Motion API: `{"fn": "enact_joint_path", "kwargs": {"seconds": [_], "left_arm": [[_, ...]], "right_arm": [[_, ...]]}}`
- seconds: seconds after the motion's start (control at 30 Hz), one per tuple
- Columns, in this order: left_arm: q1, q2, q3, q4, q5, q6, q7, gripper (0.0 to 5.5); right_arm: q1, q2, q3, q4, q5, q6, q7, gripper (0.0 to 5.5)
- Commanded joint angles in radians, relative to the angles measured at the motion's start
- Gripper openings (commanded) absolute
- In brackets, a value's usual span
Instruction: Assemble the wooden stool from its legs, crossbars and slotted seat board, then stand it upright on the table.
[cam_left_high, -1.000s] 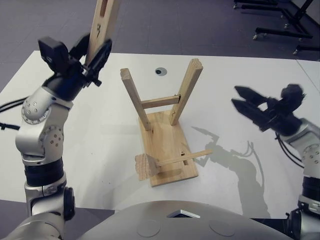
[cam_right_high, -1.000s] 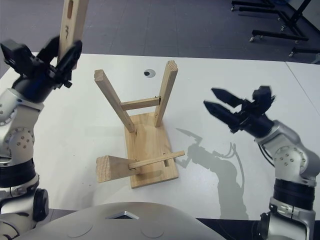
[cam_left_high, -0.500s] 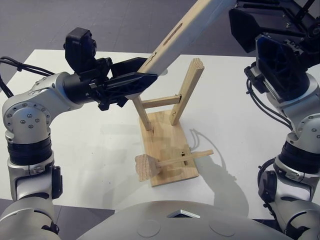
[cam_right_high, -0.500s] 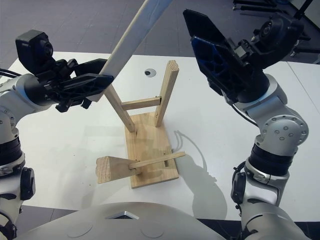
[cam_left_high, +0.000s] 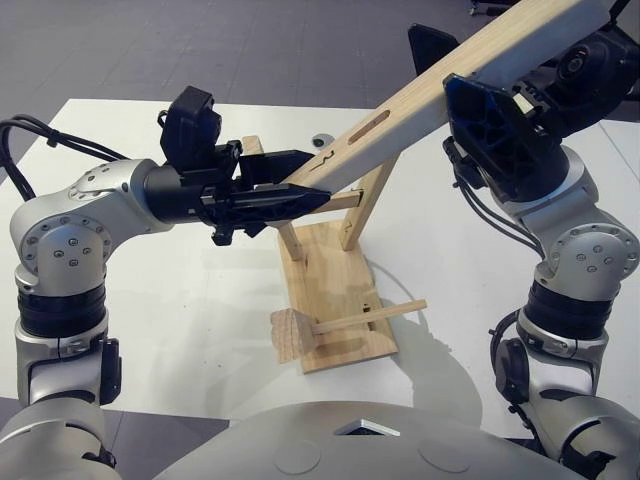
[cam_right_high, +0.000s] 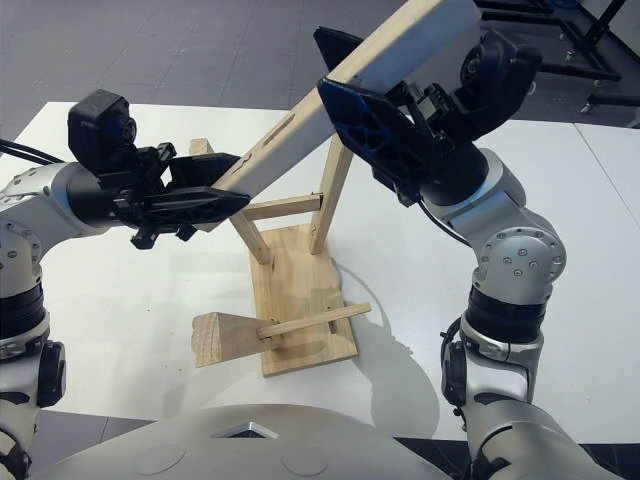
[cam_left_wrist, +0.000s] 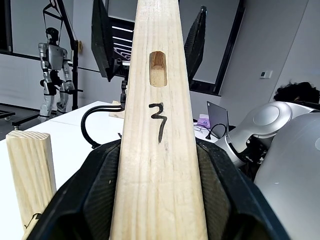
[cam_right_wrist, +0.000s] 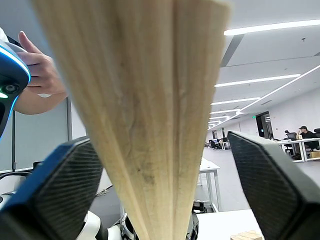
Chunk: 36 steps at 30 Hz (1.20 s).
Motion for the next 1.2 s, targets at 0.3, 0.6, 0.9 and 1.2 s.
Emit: {"fn": "enact_joint_path", "kwargs": {"seconds": [0.3, 0.6, 0.9, 1.2], "left_arm": [[-0.006, -0.005, 0.009, -0.010, -0.023, 0.011, -0.002, 2.05], [-0.007, -0.028, 0.016, 0.012, -0.028, 0.007, 0.027, 2.05], [-0.008, -0.052, 0.065, 0.043, -0.049, -0.004, 0.080, 3.46], [0.069, 0.018, 0.260, -0.051, -0.265, 0.003, 0.149, 4.86]], "right_arm": [[0.011, -0.016, -0.004, 0.005, 0.065, 0.040, 0.056, 2.09], [-0.001, -0.011, 0.000, 0.004, 0.041, 0.026, 0.065, 2.09], [0.024, -0.007, -0.031, 0.029, 0.021, -0.009, 0.055, 2.09], [0.216, -0.292, -0.184, 0.111, -0.057, 0.085, 0.281, 2.09]]}}
